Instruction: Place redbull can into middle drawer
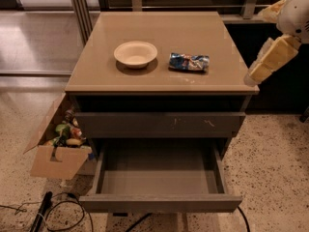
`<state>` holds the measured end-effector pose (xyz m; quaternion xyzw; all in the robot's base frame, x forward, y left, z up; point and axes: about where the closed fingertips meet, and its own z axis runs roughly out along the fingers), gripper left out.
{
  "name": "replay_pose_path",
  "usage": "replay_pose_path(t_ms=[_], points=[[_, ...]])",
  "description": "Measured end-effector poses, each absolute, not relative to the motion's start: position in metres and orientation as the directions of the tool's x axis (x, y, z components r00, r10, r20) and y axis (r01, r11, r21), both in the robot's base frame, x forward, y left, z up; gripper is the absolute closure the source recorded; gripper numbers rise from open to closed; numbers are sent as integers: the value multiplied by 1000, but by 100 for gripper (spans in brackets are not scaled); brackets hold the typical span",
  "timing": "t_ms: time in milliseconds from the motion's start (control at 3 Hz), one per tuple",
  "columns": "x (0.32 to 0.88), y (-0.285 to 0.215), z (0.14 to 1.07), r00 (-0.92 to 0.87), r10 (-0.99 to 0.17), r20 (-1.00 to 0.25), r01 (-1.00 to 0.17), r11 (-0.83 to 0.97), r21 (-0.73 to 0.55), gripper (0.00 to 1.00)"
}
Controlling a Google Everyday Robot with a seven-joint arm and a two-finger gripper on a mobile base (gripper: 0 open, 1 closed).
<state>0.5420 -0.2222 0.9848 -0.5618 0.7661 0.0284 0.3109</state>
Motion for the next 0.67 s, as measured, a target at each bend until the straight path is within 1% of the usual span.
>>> replay_pose_path(t_ms=[333,667], points=[[584,-203,950,-244,-757,-606,-866,452,-215,0],[584,-203,950,-245,-756,-607,-866,453,-214,0]])
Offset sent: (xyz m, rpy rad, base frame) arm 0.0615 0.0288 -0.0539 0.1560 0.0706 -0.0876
